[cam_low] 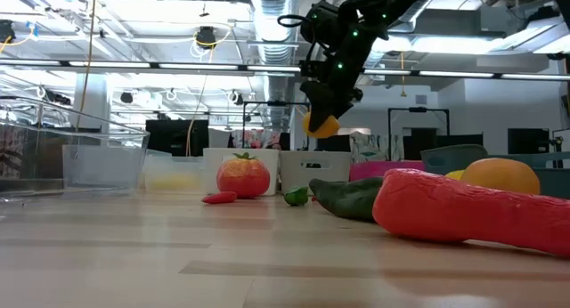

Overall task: Sort produce into baskets
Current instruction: Put the bottom lemon into the gray bin, then put the tomato into the bottom big transparent bin

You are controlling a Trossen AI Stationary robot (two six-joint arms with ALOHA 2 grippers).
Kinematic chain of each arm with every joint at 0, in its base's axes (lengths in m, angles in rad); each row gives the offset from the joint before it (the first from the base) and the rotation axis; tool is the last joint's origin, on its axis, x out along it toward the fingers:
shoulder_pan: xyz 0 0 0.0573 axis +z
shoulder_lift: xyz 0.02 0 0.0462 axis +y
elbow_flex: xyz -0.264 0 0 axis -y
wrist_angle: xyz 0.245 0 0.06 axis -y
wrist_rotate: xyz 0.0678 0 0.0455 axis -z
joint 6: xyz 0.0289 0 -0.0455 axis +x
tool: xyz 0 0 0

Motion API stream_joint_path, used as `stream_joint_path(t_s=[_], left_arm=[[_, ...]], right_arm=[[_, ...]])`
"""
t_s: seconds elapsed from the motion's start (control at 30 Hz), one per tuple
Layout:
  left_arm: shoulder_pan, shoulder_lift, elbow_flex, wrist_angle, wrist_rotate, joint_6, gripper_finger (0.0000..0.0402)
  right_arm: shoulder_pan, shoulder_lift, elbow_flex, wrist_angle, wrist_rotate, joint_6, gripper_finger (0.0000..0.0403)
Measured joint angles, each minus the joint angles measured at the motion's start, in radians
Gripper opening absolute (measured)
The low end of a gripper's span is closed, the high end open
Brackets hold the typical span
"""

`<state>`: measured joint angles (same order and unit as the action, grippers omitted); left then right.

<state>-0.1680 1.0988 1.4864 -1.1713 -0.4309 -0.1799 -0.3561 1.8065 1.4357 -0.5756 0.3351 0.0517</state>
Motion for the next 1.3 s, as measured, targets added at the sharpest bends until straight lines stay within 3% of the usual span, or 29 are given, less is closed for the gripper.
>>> stream_joint_path(t_s=[0.57, 0.9, 1.07, 1.3], left_arm=[[0.0, 0.0, 0.0, 0.001, 0.001, -0.009, 0.0185], [0.0, 0.0, 0.0, 0.002, 0.014, 0.02, 0.0189], [0.0, 0.0, 0.0, 0.002, 0.004, 0.037, 0.0225], [0.0, 0.001, 0.0, 0.002, -0.032, 0.041, 0.032]], right_arm=[[0.0, -0.001, 0.0, 0.0, -0.002, 0.0, 0.0348], [0.0, -0.001, 0.0, 0.0, -0.002, 0.0, 0.0357], [0.0, -0.001, 0.0, 0.0, -0.002, 0.0, 0.0357], [0.0, -0.001, 0.0, -0.002, -0.002, 0.0, 0.0357]])
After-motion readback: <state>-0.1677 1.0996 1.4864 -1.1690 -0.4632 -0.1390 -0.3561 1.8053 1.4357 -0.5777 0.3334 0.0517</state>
